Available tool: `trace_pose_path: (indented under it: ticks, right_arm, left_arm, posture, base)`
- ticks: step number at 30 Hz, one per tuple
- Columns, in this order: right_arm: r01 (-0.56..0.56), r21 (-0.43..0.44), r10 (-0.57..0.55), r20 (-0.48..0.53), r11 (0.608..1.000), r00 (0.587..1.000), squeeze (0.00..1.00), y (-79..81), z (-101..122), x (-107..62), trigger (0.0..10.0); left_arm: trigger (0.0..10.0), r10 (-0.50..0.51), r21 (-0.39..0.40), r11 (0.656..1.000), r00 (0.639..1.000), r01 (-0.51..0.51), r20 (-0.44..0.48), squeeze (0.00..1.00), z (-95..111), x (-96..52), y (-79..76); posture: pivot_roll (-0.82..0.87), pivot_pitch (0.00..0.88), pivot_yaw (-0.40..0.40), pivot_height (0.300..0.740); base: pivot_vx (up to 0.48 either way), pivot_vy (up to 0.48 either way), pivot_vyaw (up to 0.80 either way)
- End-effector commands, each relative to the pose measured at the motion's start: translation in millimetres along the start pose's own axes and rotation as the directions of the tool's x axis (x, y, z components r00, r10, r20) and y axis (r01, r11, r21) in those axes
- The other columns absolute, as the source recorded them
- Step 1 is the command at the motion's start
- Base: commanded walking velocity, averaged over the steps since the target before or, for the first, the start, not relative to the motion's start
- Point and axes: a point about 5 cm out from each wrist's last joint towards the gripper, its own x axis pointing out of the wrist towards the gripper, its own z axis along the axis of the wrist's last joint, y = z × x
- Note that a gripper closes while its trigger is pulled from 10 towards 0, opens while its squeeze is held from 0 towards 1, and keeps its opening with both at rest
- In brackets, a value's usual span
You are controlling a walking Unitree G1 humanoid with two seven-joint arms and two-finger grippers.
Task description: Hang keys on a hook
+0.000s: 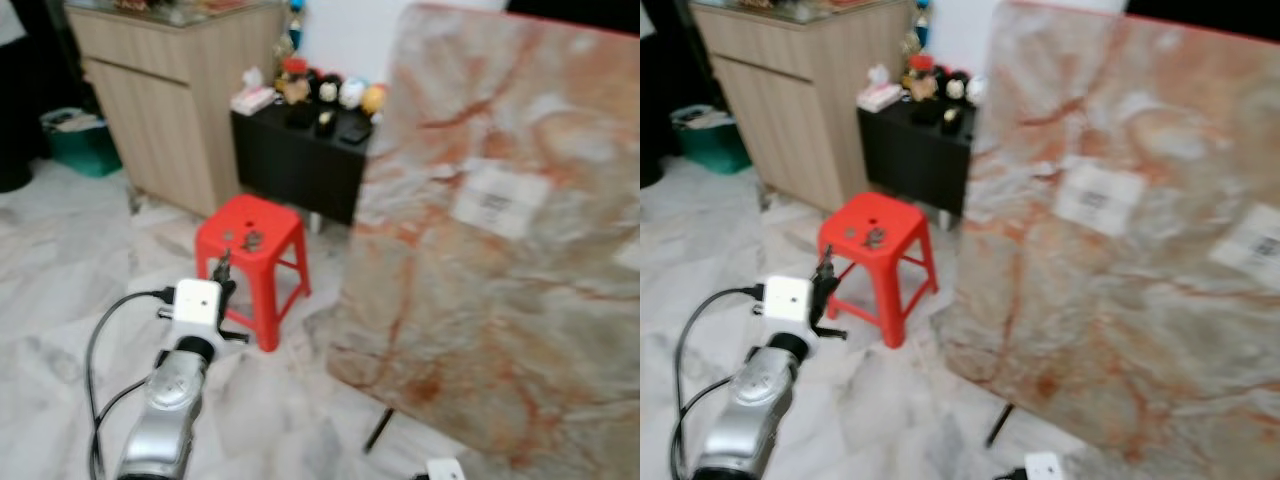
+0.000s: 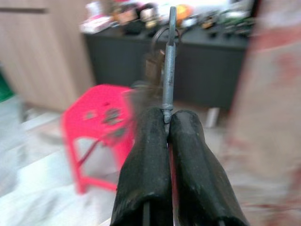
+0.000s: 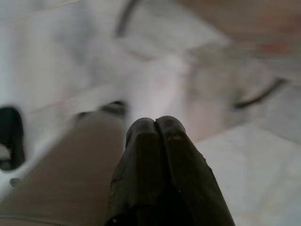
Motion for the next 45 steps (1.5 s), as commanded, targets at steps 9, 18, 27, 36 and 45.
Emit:
trace_pose_path:
  ticks: [9,18,27,36,45]
  right_arm:
    - [-0.017,-0.031,0.017,0.008,0.999,1.000,0.00,5.0,2.8,0.6,10.0]
    - [-0.020,-0.037,0.020,0.004,0.999,1.000,0.00,4.7,2.3,0.5,10.0]
    - [-0.019,-0.011,0.019,0.001,1.000,1.000,0.00,3.6,1.6,0.4,10.0]
    - [-0.010,0.002,0.010,0.012,1.000,1.000,0.00,2.2,4.0,0.6,10.0]
    - [-0.002,0.007,0.002,0.003,1.000,1.000,0.00,2.5,3.4,0.7,10.0]
  left_arm:
    - [10.0,0.047,0.036,0.998,0.999,-0.047,0.002,0.00,2.2,0.7,10.4]
    - [10.0,0.038,0.078,0.996,0.999,-0.039,0.014,0.00,4.3,1.6,7.9]
    - [10.0,0.004,0.137,0.991,0.999,-0.009,0.033,0.00,8.9,4.4,2.1]
    - [10.0,-0.019,0.130,0.991,0.999,0.013,0.042,0.00,9.6,7.0,-4.6]
    - [10.0,0.043,0.088,0.996,0.995,-0.035,-0.095,0.00,-27.3,-7.4,13.2]
  posture:
    - [0.01,0.000,-0.080,0.740]
    - [0.02,0.000,-0.085,0.740]
    - [0.03,0.000,-0.101,0.740]
    - [0.03,0.000,-0.102,0.740]
    - [0.02,0.000,-0.094,0.740]
  base:
    - [0.000,-0.257,0.47]
    - [0.000,0.000,0.80]
    - [0.000,0.000,0.42]
    - [0.000,0.000,0.00]
    - [0.000,0.000,0.00]
